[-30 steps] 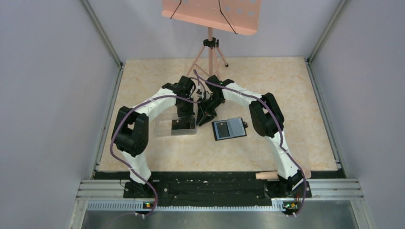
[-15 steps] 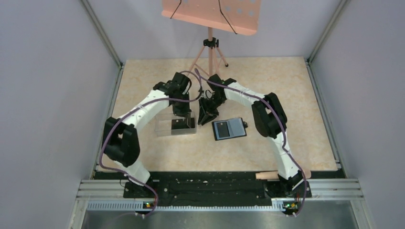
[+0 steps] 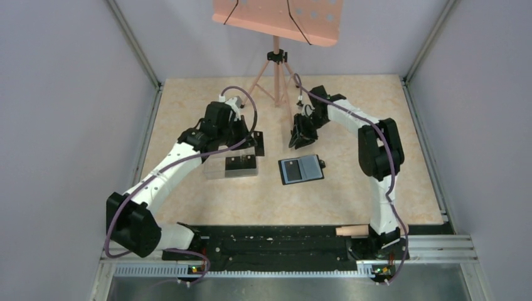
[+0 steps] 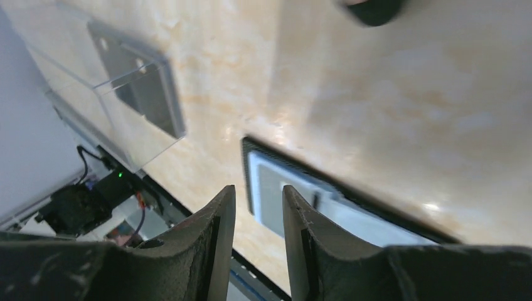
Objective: Put the credit cards into the card holder
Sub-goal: Pick up the credit card from the storage box, then insert the credit card into the card holder.
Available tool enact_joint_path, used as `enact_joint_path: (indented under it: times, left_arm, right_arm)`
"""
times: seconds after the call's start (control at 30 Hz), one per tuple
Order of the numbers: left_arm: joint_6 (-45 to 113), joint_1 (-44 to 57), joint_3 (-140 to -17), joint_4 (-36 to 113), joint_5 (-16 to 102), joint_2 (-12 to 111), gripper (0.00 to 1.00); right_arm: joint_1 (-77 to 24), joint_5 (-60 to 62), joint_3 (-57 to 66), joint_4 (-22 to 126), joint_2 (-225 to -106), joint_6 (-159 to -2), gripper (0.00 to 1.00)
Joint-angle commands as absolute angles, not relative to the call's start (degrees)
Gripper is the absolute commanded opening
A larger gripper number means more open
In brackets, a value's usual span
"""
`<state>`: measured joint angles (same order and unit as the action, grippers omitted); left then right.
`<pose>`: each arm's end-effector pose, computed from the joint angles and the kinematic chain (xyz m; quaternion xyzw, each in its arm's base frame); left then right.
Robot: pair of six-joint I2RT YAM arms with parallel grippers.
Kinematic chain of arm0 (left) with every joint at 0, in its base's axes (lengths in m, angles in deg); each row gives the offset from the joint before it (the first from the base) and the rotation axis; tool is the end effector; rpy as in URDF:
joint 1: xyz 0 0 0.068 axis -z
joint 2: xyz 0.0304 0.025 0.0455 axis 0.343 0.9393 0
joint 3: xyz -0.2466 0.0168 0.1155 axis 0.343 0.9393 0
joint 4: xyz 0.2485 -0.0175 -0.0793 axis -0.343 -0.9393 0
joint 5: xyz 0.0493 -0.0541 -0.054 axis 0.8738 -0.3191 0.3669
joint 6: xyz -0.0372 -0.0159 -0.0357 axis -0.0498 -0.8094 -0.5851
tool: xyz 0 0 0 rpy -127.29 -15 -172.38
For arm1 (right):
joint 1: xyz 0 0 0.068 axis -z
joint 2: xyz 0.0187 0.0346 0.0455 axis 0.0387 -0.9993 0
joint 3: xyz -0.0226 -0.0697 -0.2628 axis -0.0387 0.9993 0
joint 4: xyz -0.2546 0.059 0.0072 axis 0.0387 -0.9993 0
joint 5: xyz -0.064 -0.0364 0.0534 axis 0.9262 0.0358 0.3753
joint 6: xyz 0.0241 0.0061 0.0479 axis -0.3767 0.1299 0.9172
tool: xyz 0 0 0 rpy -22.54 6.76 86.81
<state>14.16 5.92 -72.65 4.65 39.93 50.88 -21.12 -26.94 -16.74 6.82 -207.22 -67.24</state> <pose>0.2599 -0.1343 0.3127 -0.0034 0.9103 -0.2714 0.3125 0.3976 0.1939 0.1848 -0.0731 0.9392 0.3340 0.0302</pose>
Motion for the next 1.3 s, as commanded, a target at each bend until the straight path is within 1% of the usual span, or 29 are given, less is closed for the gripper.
enact_joint_path:
  times: [0.0,0.07,0.17,0.3,0.43,0.63,0.83,1.07,1.27]
  left_arm:
    - [11.0,6.3,-67.7,25.3,27.1,48.6,0.0]
    - [10.7,6.8,-66.7,29.7,23.1,49.8,0.0]
    - [11.4,8.3,-67.5,32.4,18.8,53.0,0.0]
    - [14.4,11.7,-71.7,29.6,19.5,57.8,0.0]
    - [12.9,13.7,-73.0,30.6,21.3,61.3,0.0]
    - [7.0,14.1,-72.9,33.6,20.3,66.3,0.0]
    - [3.6,14.1,-72.6,34.0,22.0,70.2,0.0]
    - [6.4,14.2,-71.5,30.8,24.0,72.1,0.0]
    - [6.0,14.2,-68.6,34.8,20.4,74.5,0.0]
  right_arm:
    - [-17.7,-21.3,-17.9,5.9,-207.0,-70.9,0.34]
    - [-16.2,-18.5,-20.0,3.5,-209.0,-72.8,0.35]
    - [-14.4,-15.9,-23.2,-0.3,-212.6,-75.0,0.35]
    - [-13.9,-16.0,-22.9,-2.3,-214.2,-75.7,0.36]
    - [-14.0,-16.8,-17.6,-1.3,-212.5,-75.7,0.36]
    - [-14.1,-19.2,-9.7,0.6,-208.1,-75.1,0.36]
    - [-15.1,-21.4,-3.1,3.4,-203.8,-72.9,0.36]
    - [-14.7,-18.0,-2.3,4.7,-200.6,-71.4,0.41]
    - [-14.0,-17.1,-0.5,4.6,-197.2,-70.5,0.42]
